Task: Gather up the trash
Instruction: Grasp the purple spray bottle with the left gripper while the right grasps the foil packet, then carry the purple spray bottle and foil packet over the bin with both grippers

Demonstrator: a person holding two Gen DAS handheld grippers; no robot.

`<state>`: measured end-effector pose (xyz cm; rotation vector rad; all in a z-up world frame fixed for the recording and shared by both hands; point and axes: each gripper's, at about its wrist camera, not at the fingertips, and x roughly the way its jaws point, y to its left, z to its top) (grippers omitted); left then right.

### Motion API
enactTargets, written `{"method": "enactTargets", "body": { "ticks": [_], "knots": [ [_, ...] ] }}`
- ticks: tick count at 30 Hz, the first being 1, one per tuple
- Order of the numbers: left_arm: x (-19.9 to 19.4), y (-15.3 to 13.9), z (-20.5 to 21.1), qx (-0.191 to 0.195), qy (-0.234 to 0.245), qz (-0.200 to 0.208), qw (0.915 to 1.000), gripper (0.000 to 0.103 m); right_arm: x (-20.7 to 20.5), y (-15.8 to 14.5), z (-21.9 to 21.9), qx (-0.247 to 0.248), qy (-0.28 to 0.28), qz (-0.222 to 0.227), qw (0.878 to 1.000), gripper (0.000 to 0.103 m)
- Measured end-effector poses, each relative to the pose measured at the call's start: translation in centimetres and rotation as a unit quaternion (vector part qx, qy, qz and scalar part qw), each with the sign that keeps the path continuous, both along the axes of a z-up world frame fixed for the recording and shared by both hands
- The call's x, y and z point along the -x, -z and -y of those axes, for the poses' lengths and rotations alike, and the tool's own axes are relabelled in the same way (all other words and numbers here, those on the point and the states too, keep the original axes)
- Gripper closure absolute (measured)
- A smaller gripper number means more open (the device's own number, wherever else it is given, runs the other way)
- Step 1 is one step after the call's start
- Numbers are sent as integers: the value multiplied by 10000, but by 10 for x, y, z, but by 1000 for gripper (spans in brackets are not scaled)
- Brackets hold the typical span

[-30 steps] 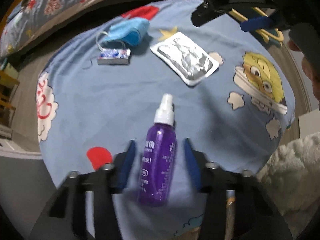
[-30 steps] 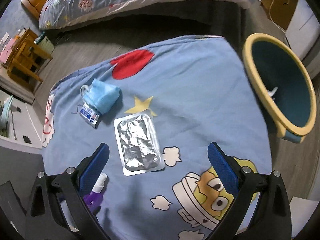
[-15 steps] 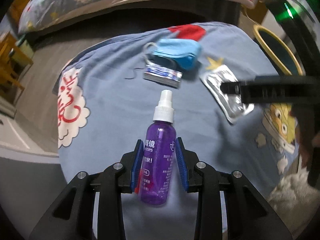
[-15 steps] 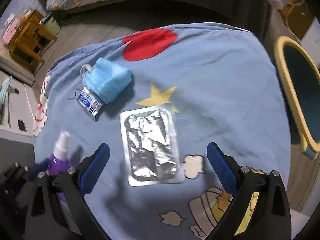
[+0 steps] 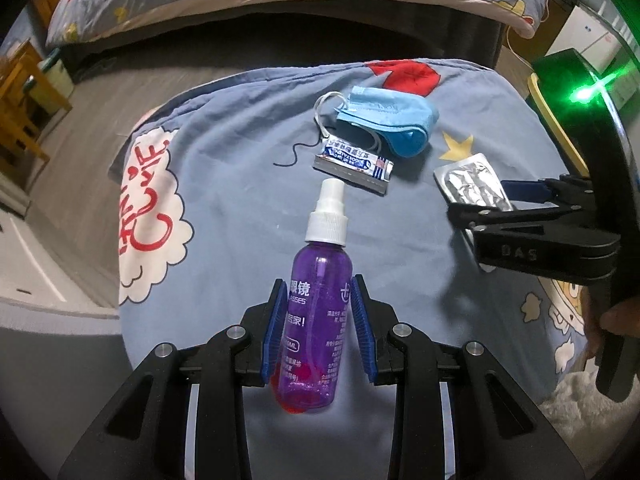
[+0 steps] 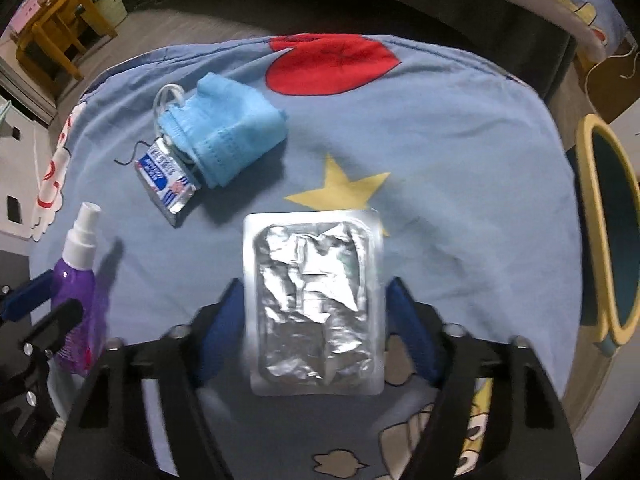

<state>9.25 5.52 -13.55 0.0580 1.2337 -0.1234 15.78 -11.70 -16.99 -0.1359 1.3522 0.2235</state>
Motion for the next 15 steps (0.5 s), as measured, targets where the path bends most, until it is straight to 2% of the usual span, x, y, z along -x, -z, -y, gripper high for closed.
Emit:
{"method": "enactTargets", "body": {
  "ticks": [3, 6, 9, 15],
  "knots": [
    [-1, -2, 1, 2, -1, 41, 10000, 69, 1, -5, 10, -1, 50, 29, 10000, 36],
    [1, -7, 2, -11, 21, 108, 9999, 69, 3, -21, 22, -188, 181, 123, 9996, 36],
    [0, -11, 1, -16, 1, 169, 9999, 70, 4, -37, 20, -176, 166, 301, 9993, 36],
    [-2, -30, 9, 54, 34, 476, 9988, 70, 15, -92, 55, -474, 369, 838, 9947, 36]
  ]
}}
